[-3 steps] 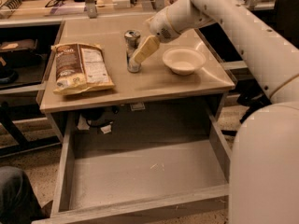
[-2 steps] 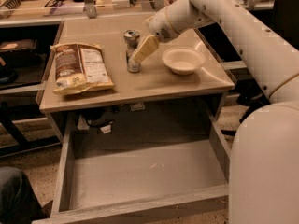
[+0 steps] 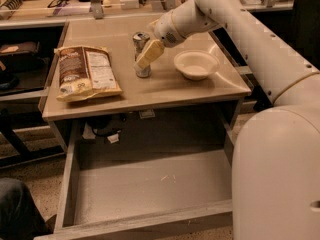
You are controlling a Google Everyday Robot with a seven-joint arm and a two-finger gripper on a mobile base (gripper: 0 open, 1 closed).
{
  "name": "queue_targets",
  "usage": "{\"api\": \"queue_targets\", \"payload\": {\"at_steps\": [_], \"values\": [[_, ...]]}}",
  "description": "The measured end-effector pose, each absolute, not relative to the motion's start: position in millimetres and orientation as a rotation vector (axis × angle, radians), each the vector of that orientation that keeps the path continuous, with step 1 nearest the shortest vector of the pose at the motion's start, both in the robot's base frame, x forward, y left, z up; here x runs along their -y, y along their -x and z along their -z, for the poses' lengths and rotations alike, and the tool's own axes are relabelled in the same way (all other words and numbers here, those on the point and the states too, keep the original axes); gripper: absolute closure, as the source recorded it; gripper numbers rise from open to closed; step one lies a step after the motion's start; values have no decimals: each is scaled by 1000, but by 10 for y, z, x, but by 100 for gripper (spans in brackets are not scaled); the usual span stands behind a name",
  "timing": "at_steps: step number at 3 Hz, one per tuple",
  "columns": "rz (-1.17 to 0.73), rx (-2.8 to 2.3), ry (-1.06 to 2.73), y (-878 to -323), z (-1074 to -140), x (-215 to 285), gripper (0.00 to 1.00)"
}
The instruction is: Place redbull can into top drawer
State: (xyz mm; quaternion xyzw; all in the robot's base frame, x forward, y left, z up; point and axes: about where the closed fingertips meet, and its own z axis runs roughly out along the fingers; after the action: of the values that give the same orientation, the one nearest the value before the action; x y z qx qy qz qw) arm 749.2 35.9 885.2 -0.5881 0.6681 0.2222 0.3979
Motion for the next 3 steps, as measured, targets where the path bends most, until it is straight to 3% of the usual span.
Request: {"api": "queue_targets", "payload": {"at_steps": [2,3], "values": [[-585,-1682,1500,-7499,-8808,-417,0],[-585,-1682,1500,-7499,-8808,-418,25]]}}
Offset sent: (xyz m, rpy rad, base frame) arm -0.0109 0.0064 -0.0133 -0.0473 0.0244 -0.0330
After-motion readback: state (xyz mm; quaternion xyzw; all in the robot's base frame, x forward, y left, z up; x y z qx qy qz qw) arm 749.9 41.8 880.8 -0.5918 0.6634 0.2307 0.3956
